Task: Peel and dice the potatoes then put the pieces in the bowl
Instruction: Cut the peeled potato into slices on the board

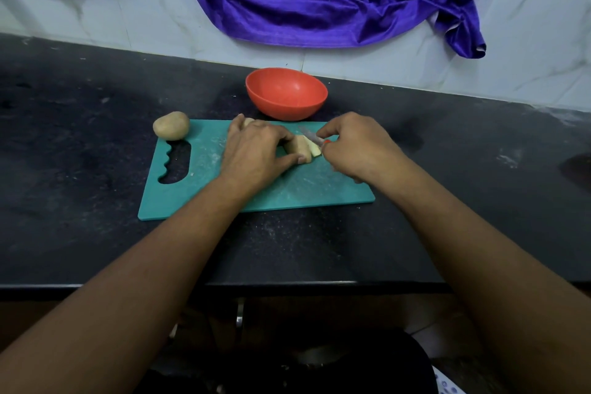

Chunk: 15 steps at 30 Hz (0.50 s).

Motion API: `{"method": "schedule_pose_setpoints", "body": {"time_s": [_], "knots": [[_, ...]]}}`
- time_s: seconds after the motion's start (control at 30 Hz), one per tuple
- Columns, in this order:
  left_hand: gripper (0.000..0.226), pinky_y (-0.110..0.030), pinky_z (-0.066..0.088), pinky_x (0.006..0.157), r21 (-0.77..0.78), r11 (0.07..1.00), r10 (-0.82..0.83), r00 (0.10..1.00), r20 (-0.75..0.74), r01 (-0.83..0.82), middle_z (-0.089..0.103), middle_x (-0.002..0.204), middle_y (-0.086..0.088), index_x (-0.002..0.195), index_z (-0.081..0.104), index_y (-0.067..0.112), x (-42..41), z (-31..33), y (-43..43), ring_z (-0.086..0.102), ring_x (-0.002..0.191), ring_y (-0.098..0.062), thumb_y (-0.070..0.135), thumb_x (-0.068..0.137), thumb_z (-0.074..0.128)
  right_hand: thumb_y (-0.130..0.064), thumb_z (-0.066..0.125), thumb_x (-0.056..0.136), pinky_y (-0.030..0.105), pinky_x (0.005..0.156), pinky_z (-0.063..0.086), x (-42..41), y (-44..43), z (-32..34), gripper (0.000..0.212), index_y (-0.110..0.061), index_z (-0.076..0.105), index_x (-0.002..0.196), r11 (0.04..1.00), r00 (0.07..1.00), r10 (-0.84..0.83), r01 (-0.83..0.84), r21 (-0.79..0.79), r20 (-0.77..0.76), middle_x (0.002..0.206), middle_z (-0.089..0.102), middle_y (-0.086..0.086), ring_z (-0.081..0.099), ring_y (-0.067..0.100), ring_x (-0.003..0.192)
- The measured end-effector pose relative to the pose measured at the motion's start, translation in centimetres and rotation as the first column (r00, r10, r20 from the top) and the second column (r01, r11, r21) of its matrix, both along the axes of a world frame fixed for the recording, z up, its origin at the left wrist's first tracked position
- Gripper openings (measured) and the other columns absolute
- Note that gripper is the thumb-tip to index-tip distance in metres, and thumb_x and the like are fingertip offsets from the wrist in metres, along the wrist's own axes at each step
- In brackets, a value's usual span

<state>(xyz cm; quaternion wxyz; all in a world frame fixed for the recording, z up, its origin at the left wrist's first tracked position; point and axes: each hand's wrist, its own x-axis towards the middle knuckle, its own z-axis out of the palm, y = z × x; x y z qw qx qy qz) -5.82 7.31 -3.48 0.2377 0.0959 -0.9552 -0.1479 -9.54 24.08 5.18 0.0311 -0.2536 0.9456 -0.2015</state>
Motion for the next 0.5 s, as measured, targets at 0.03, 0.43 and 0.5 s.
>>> {"method": "schedule_pose_setpoints", "body": {"time_s": [0.03,0.43,0.5], "knots": [[0.043,-0.050,0.021,0.121,0.001,1.000,0.000,1.000,-0.001,0.000,0.073,0.114,0.006,0.112,0.074,0.033,0.0,0.0,0.0,0.058,0.120,-0.019,0.063,0.082,0.070,-0.011,0.056,0.088,0.043,0.071,0.063,0.0,-0.1,0.3,0.034,-0.024,0.076,0.112,1.000,1.000,0.007,-0.008,0.016,0.009,0.078,0.069,-0.001,0.067,0.019,0.072],[0.051,-0.050,0.020,0.122,-0.009,1.000,0.013,1.000,0.018,-0.013,0.072,0.120,0.004,0.122,0.072,0.033,-0.1,0.1,0.0,0.057,0.123,-0.019,0.065,0.083,0.069,-0.008,0.050,0.086,0.029,0.051,0.059,-1.2,-1.9,2.2,0.034,-0.015,0.078,0.103,0.974,0.997,0.050,-0.062,0.217,0.057,0.075,0.075,0.007,0.068,0.023,0.058],[0.050,-0.050,0.020,0.122,-0.012,1.000,0.019,1.000,0.014,-0.019,0.072,0.119,0.003,0.122,0.071,0.033,-0.1,0.1,-0.1,0.057,0.122,-0.020,0.065,0.083,0.070,-0.008,0.051,0.086,0.031,0.055,0.061,-1.6,-2.5,2.5,0.033,-0.015,0.078,0.103,0.963,0.997,0.053,-0.066,0.260,0.055,0.077,0.076,0.007,0.073,0.024,0.065]]}}
